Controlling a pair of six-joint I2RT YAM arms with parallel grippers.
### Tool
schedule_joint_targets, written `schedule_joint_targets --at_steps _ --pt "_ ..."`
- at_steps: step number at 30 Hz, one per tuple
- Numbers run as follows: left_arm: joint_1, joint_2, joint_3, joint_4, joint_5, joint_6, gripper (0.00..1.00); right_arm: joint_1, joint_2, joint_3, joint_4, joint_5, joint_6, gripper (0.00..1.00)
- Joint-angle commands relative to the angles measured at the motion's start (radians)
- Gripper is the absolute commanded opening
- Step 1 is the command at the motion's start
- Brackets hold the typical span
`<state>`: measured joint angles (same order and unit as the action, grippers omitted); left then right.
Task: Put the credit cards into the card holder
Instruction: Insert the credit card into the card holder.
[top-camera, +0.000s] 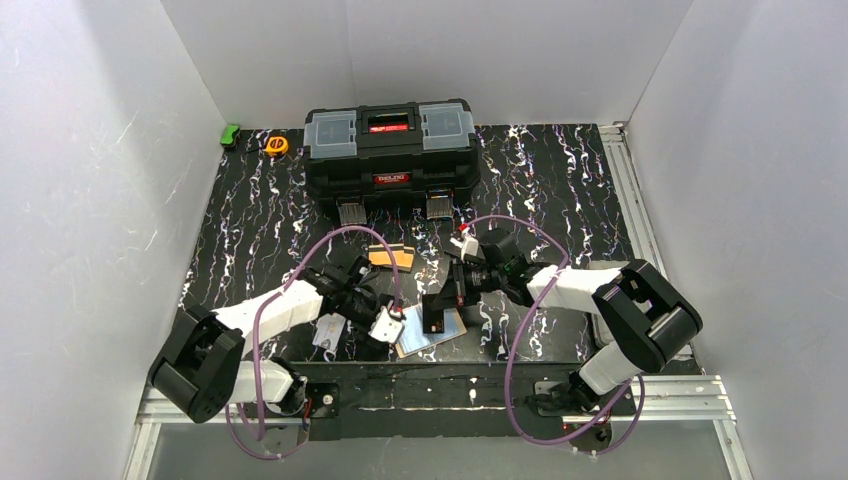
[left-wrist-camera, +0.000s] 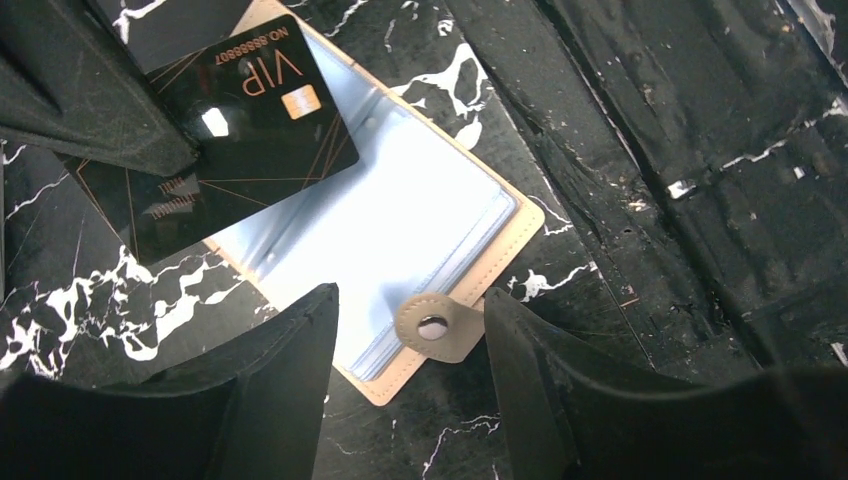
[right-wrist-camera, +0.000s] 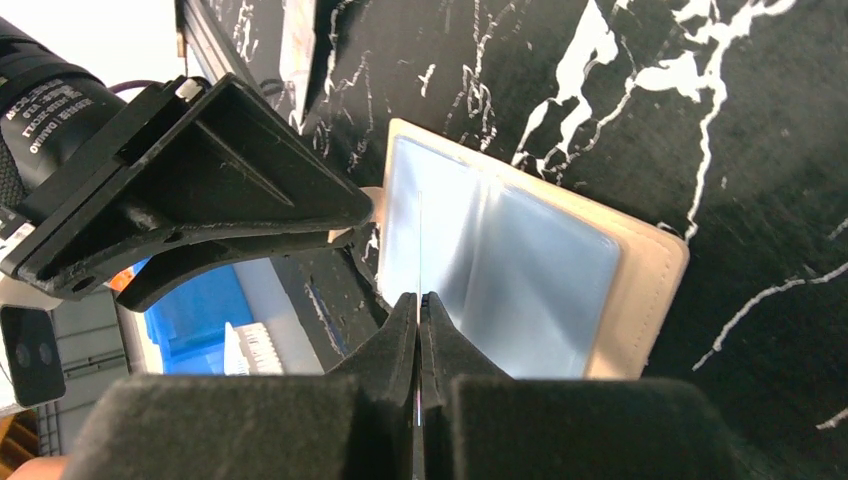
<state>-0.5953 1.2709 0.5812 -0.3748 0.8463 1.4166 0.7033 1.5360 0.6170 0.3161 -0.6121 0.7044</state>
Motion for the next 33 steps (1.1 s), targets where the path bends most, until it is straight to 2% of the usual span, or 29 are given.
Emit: schedule_joint_targets --at_steps 1,9,21,28,33 --pt "-0.021 -0.016 -0.034 0.010 0.000 0.114 0.52 0.002 -0.018 -0.025 0.025 0.023 -0.012 0.01" --pt "-0.027 0.004 -0.034 -0.033 -0.028 0.224 0.41 -0.001 -0.003 -0.033 0.040 0.024 -0.009 0.01" --pt "-0.029 -0.012 -0.050 -0.059 -0.040 0.279 0.37 -0.002 -0.023 -0.056 0.050 0.092 -0.001 0.01" --pt "-0.029 -0.013 -0.057 -0.064 -0.038 0.294 0.37 -0.002 0.011 -0.069 0.121 0.065 0.041 0.01" --pt "-0.032 0.002 -0.050 -0.064 -0.044 0.301 0.35 -0.005 -0.010 -0.082 0.105 0.080 0.031 0.01"
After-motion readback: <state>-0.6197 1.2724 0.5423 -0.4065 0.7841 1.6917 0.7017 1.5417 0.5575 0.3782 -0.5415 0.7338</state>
